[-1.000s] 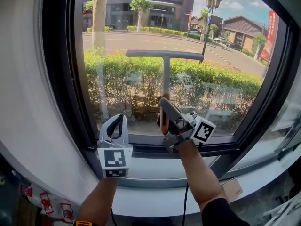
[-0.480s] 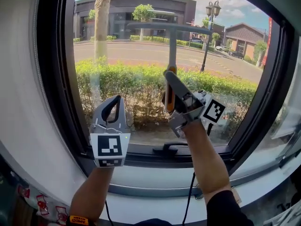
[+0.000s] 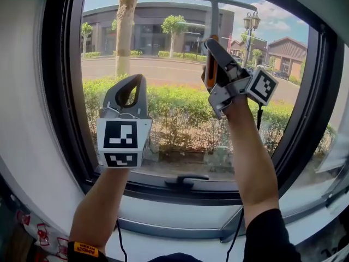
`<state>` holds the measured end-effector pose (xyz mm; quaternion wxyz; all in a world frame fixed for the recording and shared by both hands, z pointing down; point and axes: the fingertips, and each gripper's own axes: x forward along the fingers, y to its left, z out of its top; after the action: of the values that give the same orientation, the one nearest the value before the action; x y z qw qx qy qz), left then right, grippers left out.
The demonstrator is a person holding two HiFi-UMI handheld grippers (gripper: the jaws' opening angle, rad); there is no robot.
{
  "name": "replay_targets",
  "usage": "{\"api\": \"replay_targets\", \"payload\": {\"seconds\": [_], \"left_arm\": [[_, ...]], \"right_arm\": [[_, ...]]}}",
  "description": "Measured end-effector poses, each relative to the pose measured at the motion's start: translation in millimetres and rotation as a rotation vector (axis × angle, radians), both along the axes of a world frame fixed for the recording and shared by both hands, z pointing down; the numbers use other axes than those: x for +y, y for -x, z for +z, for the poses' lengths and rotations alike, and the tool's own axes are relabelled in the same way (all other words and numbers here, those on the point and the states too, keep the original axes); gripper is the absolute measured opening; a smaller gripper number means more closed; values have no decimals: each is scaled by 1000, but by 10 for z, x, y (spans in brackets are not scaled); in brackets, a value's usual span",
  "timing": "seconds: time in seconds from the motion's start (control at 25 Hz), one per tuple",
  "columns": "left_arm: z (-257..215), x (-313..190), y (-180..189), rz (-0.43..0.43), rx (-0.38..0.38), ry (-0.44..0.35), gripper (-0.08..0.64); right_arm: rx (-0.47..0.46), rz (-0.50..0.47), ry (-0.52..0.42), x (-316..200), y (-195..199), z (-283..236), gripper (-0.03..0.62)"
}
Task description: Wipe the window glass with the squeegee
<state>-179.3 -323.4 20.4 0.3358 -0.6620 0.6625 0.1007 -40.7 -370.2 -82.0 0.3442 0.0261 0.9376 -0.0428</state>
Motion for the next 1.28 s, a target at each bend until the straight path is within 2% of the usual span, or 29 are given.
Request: {"api": "replay_targets", "payload": {"seconds": [0.2,0.4,0.68,1.12,1.28], "left_arm": [[-12,-54,-213,4,-1,4,14],[185,-163,-326,0,10,37,14],[634,-278,-507,21,47,118,15],[1378,-274,-875,78,128,224,15],[1584,-265,-935,79,142,257,15]], "right_arm": [[10,-35,-2,-20,-61,16,49],[22,-65,6,0,-130,275,49],[57,-84,66,66,-249,1046,49],[108,-89,214,158,-500,2264,49],[119,-88,240,178,-580,2531,51]]}}
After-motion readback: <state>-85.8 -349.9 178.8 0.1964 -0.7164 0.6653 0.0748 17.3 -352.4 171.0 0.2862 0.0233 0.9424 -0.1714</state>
